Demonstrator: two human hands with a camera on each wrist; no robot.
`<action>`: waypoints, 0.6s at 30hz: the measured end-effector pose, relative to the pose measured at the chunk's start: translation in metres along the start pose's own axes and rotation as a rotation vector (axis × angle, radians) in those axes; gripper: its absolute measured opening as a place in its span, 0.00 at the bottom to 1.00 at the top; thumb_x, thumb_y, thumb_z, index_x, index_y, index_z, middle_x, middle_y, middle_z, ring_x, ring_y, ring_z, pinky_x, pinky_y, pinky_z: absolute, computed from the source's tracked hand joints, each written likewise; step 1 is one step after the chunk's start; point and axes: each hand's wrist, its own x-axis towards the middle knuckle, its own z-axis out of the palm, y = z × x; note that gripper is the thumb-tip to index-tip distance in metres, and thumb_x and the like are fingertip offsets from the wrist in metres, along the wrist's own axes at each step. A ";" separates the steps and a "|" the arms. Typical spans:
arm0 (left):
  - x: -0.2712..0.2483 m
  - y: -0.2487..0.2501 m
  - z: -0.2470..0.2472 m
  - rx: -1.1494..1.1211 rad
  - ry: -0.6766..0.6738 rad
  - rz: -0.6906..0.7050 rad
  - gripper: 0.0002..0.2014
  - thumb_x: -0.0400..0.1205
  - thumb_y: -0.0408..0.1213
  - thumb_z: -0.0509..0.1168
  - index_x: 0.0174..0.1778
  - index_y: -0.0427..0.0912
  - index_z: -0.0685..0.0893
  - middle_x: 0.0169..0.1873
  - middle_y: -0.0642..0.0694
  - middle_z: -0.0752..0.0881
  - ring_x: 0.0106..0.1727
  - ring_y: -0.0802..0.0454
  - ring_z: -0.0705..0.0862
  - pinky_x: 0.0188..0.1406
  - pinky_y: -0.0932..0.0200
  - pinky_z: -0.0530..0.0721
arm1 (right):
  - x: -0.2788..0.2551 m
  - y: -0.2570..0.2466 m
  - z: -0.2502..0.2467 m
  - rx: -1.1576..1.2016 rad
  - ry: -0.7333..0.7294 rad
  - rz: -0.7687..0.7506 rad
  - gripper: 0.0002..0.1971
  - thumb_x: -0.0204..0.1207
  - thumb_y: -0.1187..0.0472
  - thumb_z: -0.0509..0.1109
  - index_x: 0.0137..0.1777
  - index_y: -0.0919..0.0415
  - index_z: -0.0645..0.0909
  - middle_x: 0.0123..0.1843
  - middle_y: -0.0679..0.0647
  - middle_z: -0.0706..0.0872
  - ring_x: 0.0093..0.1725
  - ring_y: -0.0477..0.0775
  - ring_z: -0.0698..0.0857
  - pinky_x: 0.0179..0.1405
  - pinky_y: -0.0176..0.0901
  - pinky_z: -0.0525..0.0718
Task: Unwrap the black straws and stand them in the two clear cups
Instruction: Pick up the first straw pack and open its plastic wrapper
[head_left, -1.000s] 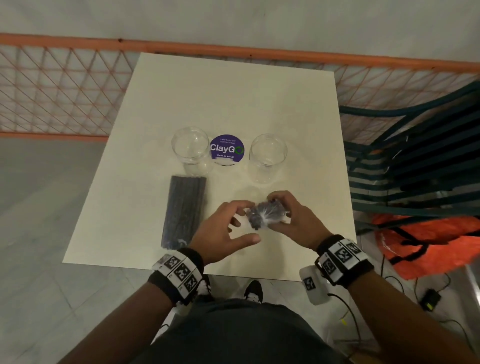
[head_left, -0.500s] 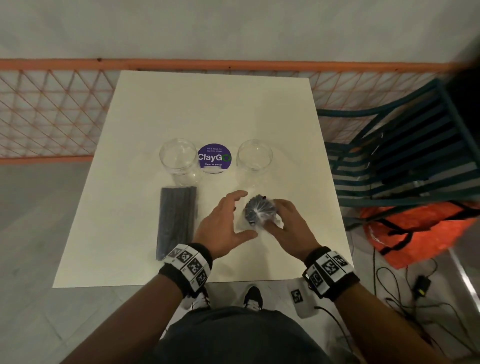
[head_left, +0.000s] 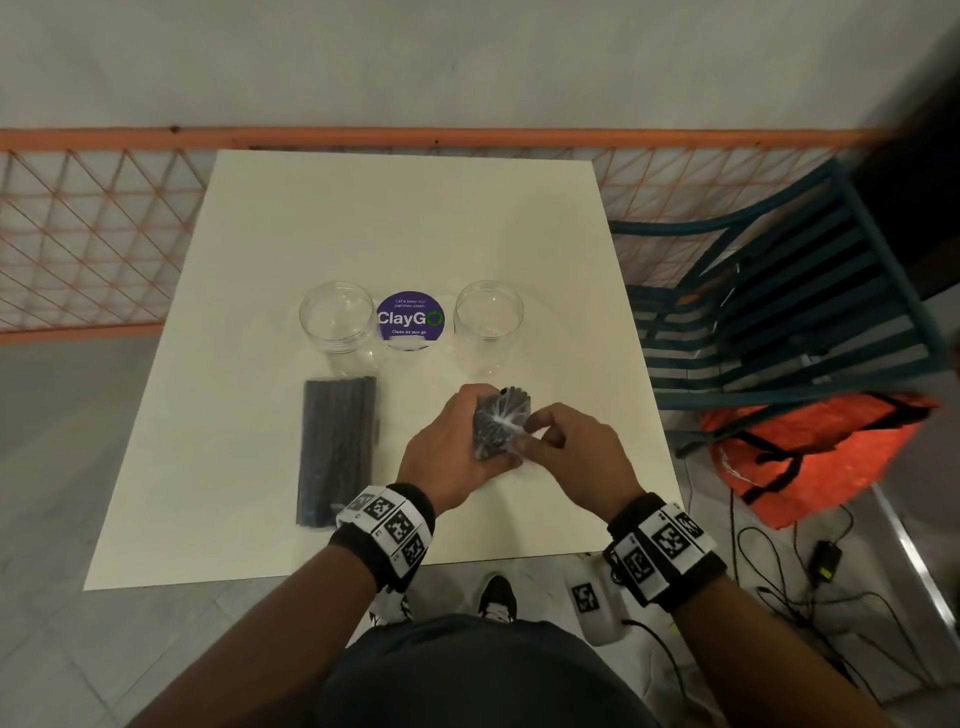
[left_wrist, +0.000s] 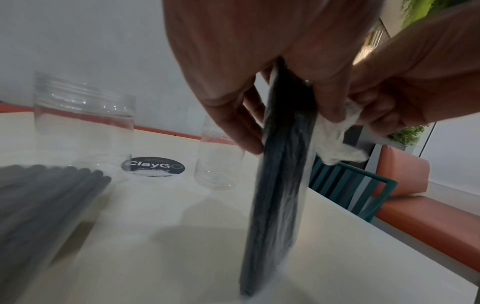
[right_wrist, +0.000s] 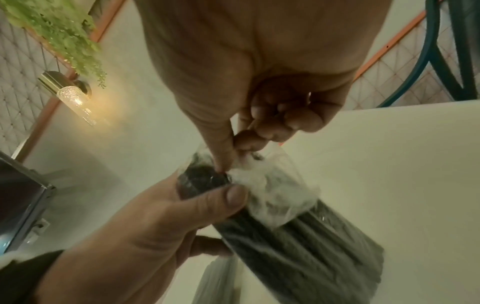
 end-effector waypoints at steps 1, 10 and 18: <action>-0.001 -0.002 0.000 -0.003 0.011 -0.006 0.36 0.69 0.57 0.80 0.66 0.59 0.67 0.59 0.56 0.85 0.52 0.52 0.87 0.47 0.53 0.85 | 0.002 0.000 -0.004 -0.050 0.008 -0.024 0.10 0.73 0.47 0.75 0.49 0.50 0.84 0.34 0.46 0.81 0.36 0.48 0.81 0.38 0.47 0.80; -0.020 0.013 -0.011 0.127 0.156 0.109 0.41 0.53 0.80 0.70 0.49 0.57 0.62 0.58 0.55 0.82 0.53 0.52 0.80 0.53 0.49 0.79 | 0.006 -0.033 -0.045 0.227 0.009 -0.175 0.03 0.76 0.58 0.74 0.46 0.51 0.82 0.40 0.48 0.89 0.40 0.49 0.87 0.44 0.47 0.86; -0.024 0.021 -0.025 -0.184 0.312 0.274 0.38 0.65 0.65 0.76 0.67 0.58 0.69 0.57 0.57 0.78 0.59 0.48 0.81 0.59 0.39 0.82 | -0.004 -0.060 -0.071 0.360 -0.030 -0.286 0.02 0.73 0.63 0.77 0.43 0.57 0.87 0.37 0.58 0.91 0.36 0.51 0.86 0.39 0.46 0.85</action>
